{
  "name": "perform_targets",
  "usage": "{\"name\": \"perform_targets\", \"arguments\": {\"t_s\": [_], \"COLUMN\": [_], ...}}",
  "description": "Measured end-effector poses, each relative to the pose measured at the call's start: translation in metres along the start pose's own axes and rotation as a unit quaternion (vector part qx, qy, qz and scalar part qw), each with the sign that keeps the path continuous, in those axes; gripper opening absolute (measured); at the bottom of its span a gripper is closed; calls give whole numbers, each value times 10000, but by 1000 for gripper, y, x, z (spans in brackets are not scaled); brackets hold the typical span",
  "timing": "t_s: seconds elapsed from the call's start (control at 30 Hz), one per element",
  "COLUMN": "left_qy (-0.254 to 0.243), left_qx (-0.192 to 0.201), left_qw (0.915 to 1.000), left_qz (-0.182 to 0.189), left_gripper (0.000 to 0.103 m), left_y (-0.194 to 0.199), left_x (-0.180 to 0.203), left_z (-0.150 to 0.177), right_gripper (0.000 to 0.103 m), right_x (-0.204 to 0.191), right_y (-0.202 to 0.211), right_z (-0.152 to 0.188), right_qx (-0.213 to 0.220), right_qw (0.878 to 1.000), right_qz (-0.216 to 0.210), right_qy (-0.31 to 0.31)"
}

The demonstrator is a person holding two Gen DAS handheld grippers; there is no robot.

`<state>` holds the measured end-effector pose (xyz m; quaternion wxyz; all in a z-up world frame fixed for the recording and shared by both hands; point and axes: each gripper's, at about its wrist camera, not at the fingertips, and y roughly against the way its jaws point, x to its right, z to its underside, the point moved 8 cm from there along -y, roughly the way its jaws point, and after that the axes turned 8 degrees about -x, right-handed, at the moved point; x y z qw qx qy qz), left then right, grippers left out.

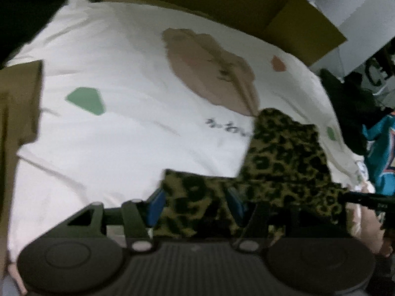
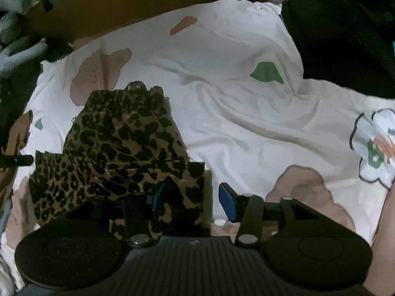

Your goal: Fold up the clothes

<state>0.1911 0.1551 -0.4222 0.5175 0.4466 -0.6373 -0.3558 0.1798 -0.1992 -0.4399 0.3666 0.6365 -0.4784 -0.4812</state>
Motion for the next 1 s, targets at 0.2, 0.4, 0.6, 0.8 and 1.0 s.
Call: {"name": "perform_targets", "arguments": {"t_s": [0.2, 0.4, 0.6, 0.8, 1.0], "left_qy": [52, -18, -93, -104, -170], "left_qx": [-24, 33, 108, 85, -66], "left_qw": [9998, 9999, 9998, 9998, 9994], "left_qz": [-182, -158, -102, -144, -289], "left_gripper": [57, 31, 4, 3, 5], "left_y": [-4, -9, -12, -16, -28], "left_x": [-15, -14, -11, -14, -15], "left_z": [2, 0, -3, -4, -1], "right_gripper": [10, 1, 1, 1, 1], "right_x": [-9, -8, -5, -3, 3], "right_y": [2, 4, 10, 5, -10], "right_z": [-6, -8, -13, -18, -21], "right_qx": [45, 41, 164, 185, 82], "right_qw": [9996, 9996, 9997, 9998, 9999], "right_qz": [-23, 13, 17, 52, 115], "right_qy": [277, 276, 180, 101, 41]}}
